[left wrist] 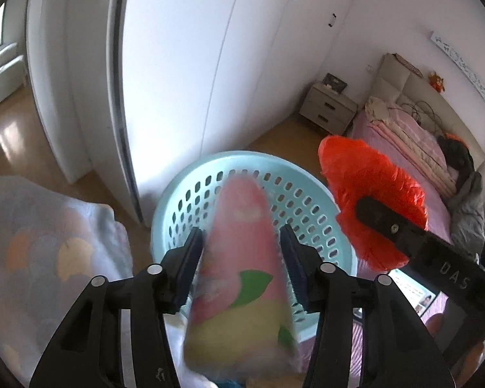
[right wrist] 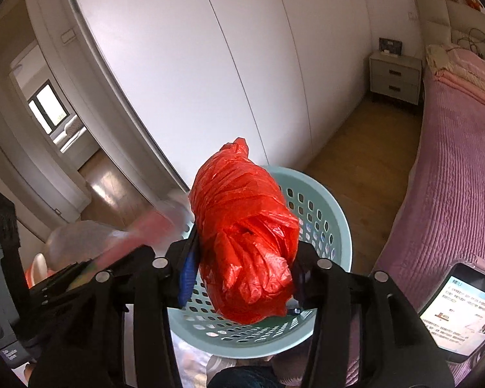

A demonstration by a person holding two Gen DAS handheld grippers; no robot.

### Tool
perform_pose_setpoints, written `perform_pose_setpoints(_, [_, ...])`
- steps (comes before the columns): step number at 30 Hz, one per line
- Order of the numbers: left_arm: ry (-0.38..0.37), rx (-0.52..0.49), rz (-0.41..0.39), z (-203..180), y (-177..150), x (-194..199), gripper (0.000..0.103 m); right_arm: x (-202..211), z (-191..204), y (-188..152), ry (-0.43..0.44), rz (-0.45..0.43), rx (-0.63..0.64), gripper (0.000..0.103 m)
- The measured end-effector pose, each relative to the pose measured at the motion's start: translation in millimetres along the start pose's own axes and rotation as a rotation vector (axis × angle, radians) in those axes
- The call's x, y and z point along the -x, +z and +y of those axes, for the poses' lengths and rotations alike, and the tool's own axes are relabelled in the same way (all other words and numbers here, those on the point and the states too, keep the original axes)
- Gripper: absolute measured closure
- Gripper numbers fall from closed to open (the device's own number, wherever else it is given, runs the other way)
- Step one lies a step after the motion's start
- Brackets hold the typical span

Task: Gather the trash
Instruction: 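Open both tools to drop the bottle and bag, then return to the table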

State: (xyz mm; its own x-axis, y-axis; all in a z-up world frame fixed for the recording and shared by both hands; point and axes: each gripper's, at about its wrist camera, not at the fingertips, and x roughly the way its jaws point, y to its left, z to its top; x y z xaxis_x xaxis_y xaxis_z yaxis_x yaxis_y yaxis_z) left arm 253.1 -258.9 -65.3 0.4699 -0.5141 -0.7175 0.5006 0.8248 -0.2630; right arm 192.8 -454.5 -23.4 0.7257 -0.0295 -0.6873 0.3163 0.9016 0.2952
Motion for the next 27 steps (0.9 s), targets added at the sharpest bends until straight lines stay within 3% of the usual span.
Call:
perform_pose_setpoints(4, [0.002, 0.009, -0.015, 7, 0, 2, 0.049, -19, -1, -2, 0.01, 0.032, -0.005, 0.041])
perform_pose_setpoints(16, [0.042, 0.051, -0.088, 40, -23, 59, 0.049, -18, 3, -8, 0.027, 0.026, -0.023, 0.041])
perform_pose_setpoints(24, [0.091, 0.091, -0.175, 67, -38, 124, 0.049, 5, 54, -21, 0.097, 0.0, 0.061, 0.041])
perform_pose_setpoints(27, [0.118, 0.117, -0.208, 81, -43, 146, 0.044, 12, 80, -27, 0.127, -0.014, 0.103, 0.041])
